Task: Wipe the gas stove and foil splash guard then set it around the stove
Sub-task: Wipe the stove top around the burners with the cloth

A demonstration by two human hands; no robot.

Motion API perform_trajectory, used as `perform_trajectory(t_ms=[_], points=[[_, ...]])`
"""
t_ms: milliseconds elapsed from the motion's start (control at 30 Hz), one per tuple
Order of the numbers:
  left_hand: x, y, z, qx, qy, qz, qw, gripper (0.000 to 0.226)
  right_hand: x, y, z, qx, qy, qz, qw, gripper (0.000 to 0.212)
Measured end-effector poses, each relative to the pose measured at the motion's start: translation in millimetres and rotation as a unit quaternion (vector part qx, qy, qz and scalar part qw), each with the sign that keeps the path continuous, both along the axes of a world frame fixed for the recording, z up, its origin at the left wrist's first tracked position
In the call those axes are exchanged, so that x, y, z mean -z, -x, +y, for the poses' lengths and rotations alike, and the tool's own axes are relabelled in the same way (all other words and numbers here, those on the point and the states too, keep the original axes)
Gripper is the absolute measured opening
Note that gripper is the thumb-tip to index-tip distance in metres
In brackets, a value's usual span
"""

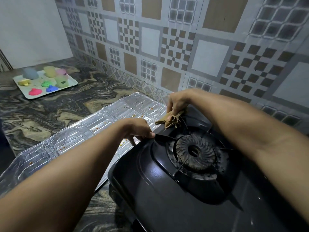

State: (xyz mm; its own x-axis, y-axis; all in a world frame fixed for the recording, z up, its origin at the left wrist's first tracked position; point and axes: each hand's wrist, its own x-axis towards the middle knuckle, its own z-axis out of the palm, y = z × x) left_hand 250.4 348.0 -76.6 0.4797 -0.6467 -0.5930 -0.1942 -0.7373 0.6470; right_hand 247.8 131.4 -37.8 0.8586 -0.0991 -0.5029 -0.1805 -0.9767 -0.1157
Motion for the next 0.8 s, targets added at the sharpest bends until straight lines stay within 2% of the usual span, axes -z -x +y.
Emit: perform_trajectory(t_ms=[100, 200, 267, 333, 433, 500, 633, 700, 800], points=[[-9, 5, -7, 0.018, -0.057, -0.047, 0.997, 0.027, -3, 5, -22, 0.043, 0.007, -0.027, 0.999, 0.026], [-17, 8, -16, 0.060, -0.093, -0.110, 0.988, 0.029, -3, 18, -41, 0.087, -0.014, -0.062, 0.994, 0.041], [-23, 11, -25, 0.078, -0.096, -0.161, 0.979, 0.027, -2, 23, -45, 0.081, -0.015, -0.082, 0.993, 0.050], [-28, 18, -36, 0.063, -0.055, -0.240, 0.967, 0.015, -3, 29, -45, 0.087, -0.022, -0.090, 0.992, 0.053], [-26, 28, -56, 0.005, 0.060, -0.332, 0.941, 0.023, 4, 43, -48, 0.101, -0.043, -0.119, 0.987, 0.059], [-17, 38, -71, 0.004, 0.089, -0.338, 0.937, 0.036, 8, 59, -54, 0.103, -0.053, -0.143, 0.983, 0.063], [8, 50, -96, 0.018, 0.050, -0.352, 0.935, 0.072, 8, 107, -79, 0.138, -0.046, -0.138, 0.980, 0.064], [15, 49, -101, 0.016, 0.034, -0.362, 0.932, 0.073, 8, 136, -89, 0.164, -0.037, -0.135, 0.977, 0.064], [16, 52, -102, 0.019, 0.023, -0.399, 0.916, 0.062, 11, 181, -100, 0.213, -0.059, -0.127, 0.967, 0.059]])
